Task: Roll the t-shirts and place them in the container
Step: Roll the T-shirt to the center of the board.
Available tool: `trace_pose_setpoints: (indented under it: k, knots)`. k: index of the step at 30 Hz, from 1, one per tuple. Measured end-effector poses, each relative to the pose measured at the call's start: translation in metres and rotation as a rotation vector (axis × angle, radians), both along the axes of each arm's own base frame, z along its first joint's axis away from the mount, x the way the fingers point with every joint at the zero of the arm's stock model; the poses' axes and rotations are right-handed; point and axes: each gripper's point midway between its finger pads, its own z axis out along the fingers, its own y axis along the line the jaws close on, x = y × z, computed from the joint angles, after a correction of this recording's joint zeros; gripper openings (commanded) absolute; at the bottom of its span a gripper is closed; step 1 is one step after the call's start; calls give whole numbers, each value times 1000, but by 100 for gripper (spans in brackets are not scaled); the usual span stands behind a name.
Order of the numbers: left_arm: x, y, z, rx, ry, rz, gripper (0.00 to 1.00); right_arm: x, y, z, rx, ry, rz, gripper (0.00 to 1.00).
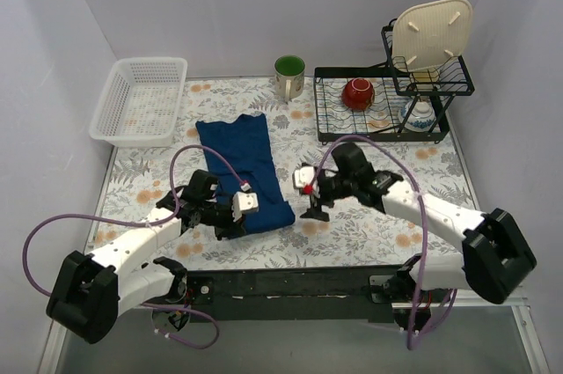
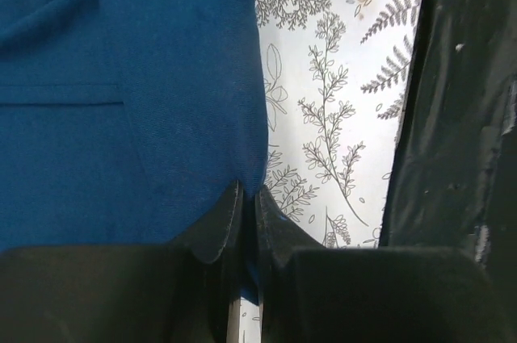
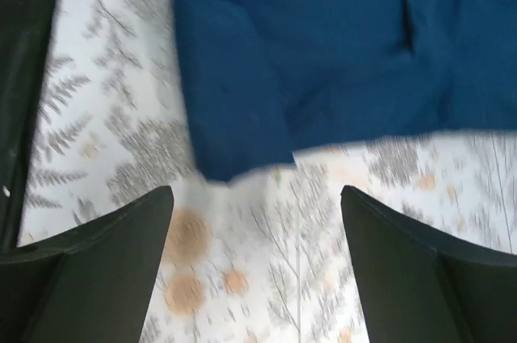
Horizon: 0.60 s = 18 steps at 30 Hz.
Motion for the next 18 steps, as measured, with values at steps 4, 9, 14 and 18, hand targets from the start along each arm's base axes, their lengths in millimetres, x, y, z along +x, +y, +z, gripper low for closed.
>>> trace_pose_setpoints:
  k: [4,9,14,18]
  knots:
    - [7,-1,2,-34,91,44,0,-38,35,0,66,-152,139,77]
    - [11,1,4,-67,143,80,0,-39,53,-23,44,-211,158,78]
    - [16,0,11,-88,161,89,0,-50,68,-24,71,-255,200,79]
    - [20,-1,16,-104,167,93,0,-54,77,-26,99,-273,210,79]
